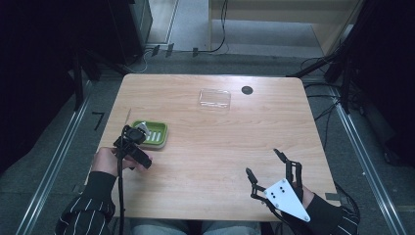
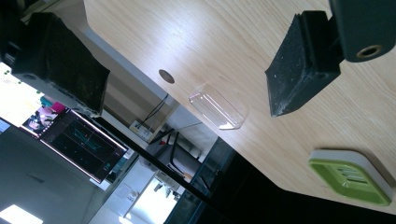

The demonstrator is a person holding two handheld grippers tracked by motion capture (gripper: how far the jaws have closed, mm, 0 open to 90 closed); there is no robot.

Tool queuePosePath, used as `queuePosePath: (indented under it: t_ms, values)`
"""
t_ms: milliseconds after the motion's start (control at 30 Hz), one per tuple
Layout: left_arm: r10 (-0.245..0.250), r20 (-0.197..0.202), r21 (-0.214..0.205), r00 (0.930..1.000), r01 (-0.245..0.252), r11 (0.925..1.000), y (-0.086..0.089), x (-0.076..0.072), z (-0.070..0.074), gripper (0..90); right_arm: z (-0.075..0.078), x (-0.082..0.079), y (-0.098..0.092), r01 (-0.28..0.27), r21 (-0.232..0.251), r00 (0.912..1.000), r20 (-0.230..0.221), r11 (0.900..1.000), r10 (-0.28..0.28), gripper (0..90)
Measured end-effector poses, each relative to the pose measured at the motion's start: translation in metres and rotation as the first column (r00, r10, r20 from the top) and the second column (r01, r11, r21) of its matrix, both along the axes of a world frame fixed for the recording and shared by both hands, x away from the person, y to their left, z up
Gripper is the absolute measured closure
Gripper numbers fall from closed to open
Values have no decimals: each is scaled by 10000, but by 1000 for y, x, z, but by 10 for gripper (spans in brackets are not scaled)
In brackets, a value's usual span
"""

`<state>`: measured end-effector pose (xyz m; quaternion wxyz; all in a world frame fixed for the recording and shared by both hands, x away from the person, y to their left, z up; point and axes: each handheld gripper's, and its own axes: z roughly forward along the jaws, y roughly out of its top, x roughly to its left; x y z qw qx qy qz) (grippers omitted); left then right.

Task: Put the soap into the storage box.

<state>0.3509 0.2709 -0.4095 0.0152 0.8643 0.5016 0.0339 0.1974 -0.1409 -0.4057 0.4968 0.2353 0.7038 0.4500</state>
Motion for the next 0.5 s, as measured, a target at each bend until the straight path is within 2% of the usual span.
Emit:
queuePosePath:
  t_ms: [500]
  values:
    - [65,-40,-47,10000,-65,10000,-2,11,6,140,0,0,0,-7,8,10000,-16,10000,7,132]
